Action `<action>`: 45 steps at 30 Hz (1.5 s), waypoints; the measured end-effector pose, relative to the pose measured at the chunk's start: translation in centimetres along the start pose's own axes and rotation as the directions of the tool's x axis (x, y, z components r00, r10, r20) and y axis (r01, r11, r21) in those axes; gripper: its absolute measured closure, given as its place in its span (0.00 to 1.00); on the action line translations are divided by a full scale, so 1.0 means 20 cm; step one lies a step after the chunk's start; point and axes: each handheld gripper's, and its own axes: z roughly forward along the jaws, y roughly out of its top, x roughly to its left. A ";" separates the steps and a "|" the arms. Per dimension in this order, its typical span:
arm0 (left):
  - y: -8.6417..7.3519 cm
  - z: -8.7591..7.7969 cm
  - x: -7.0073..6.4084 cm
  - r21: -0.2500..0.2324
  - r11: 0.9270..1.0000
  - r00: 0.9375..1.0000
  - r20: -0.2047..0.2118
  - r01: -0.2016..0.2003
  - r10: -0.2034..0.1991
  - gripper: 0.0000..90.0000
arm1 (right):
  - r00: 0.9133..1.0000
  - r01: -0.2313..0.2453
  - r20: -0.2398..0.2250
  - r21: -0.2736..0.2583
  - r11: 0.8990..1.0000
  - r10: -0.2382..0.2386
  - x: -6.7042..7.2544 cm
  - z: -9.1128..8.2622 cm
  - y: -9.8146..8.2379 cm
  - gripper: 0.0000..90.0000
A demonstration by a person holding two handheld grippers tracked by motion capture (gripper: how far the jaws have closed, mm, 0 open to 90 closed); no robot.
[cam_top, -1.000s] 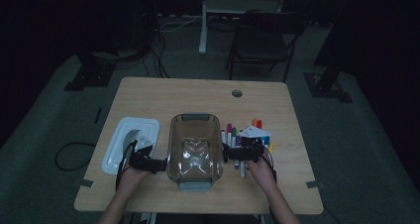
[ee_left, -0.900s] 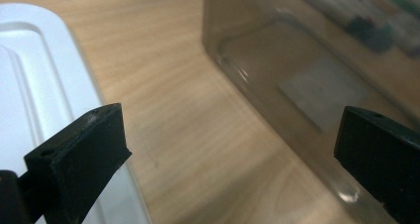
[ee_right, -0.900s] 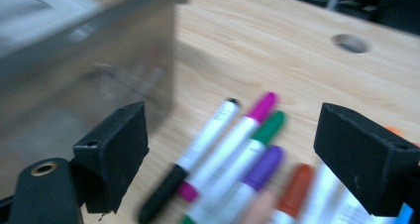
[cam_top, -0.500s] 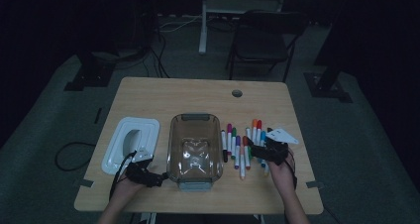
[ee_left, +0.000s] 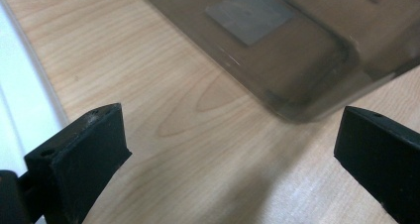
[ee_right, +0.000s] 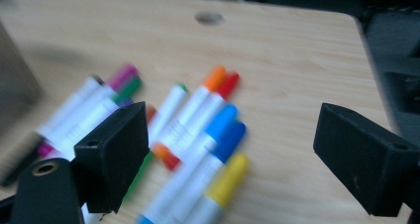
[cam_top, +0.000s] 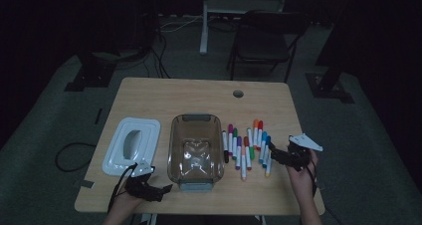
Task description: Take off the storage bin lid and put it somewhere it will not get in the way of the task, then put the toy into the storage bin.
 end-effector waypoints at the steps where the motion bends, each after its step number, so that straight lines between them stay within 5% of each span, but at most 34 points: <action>1: 0.00 0.00 -0.01 0.005 1.000 1.000 0.001 -0.001 0.001 0.01 | 1.000 -0.015 -0.015 0.023 1.000 0.016 0.00 0.01 -0.01 0.13; 4: -0.01 0.02 -0.02 0.016 1.000 1.000 -0.003 -0.010 0.010 0.01 | 0.995 -0.069 -0.070 0.121 0.990 0.077 0.00 0.03 -0.06 0.13; 8: -0.02 0.04 -0.02 0.033 0.999 1.000 -0.014 -0.018 0.018 0.01 | 0.980 -0.129 -0.130 0.145 0.981 0.148 0.00 0.05 -0.11 0.13; 12: -0.03 0.05 -0.02 0.055 0.998 0.999 -0.023 -0.024 0.025 0.01 | 0.969 -0.187 -0.139 0.134 0.973 0.206 0.00 0.07 -0.13 0.15; 15: -0.03 0.05 -0.02 0.051 0.999 1.000 -0.022 -0.017 0.018 0.01 | 0.989 -0.113 -0.087 0.110 0.987 0.123 0.01 0.06 -0.14 0.14; 19: -0.03 0.06 -0.02 0.067 0.998 0.999 -0.032 -0.018 0.021 0.01 | 0.993 -0.112 -0.012 0.122 0.986 0.114 -0.01 0.05 -0.13 0.29; 23: -0.03 0.07 -0.02 0.074 0.997 0.999 -0.037 -0.027 0.030 0.01 | 0.999 -0.037 0.042 0.143 0.989 0.031 0.00 0.05 -0.15 0.46; 25: -0.03 0.07 -0.02 0.074 0.997 0.999 -0.042 -0.028 0.031 0.01 | 0.997 -0.073 0.007 0.178 0.981 0.073 -0.01 0.06 -0.16 0.49; 27: -0.03 0.07 -0.02 0.075 0.997 0.998 -0.049 -0.031 0.034 0.01 | 0.996 -0.093 0.020 0.181 0.979 0.091 -0.02 0.07 -0.16 0.60; 30: -0.04 0.08 -0.03 0.073 0.997 0.998 -0.058 -0.036 0.040 0.01 | 0.991 -0.136 0.007 0.204 0.970 0.137 -0.03 0.07 -0.16 0.63; 45: -0.04 0.09 -0.05 0.078 0.995 0.991 -0.108 -0.067 0.075 0.01 | 0.979 -0.190 -0.020 0.257 0.948 0.202 -0.03 0.11 -0.17 0.60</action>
